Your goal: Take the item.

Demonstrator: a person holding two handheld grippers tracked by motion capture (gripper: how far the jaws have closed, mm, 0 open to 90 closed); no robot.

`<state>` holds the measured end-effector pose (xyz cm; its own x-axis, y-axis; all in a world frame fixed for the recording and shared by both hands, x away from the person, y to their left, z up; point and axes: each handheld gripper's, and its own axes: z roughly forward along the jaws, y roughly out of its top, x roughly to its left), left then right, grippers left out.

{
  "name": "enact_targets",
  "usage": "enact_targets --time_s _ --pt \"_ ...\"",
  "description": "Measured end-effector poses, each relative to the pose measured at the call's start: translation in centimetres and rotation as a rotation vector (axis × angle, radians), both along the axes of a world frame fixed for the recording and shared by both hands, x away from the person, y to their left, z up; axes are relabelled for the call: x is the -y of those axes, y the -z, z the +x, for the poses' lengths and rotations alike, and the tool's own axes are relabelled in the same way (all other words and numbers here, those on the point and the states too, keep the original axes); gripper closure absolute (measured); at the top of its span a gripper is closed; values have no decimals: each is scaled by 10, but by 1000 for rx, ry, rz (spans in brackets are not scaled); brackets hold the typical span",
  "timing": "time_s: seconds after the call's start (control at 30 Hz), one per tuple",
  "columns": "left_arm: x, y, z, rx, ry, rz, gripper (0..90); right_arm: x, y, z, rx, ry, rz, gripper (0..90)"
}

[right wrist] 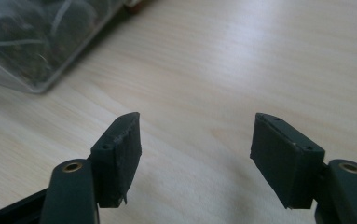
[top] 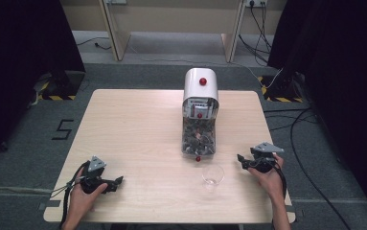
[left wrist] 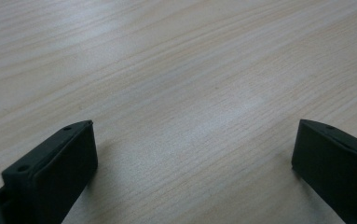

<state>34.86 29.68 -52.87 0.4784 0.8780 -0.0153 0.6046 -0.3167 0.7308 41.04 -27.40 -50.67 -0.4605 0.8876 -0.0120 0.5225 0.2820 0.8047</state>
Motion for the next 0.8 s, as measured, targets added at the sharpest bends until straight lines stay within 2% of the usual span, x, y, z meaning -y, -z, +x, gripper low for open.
enact_targets --time_s 0.1,0.47,0.6,0.8 --pt "0 0 0 0 0 0 0 -6 -10 -1 45 -28 7 361" --pt "0 0 0 0 0 0 0 -36 -42 -3 141 -139 33 406" --pt "0 0 0 0 0 0 0 -45 -48 -1 160 -174 35 414" --pt "0 0 0 0 0 0 0 -56 -50 4 155 -218 39 425"
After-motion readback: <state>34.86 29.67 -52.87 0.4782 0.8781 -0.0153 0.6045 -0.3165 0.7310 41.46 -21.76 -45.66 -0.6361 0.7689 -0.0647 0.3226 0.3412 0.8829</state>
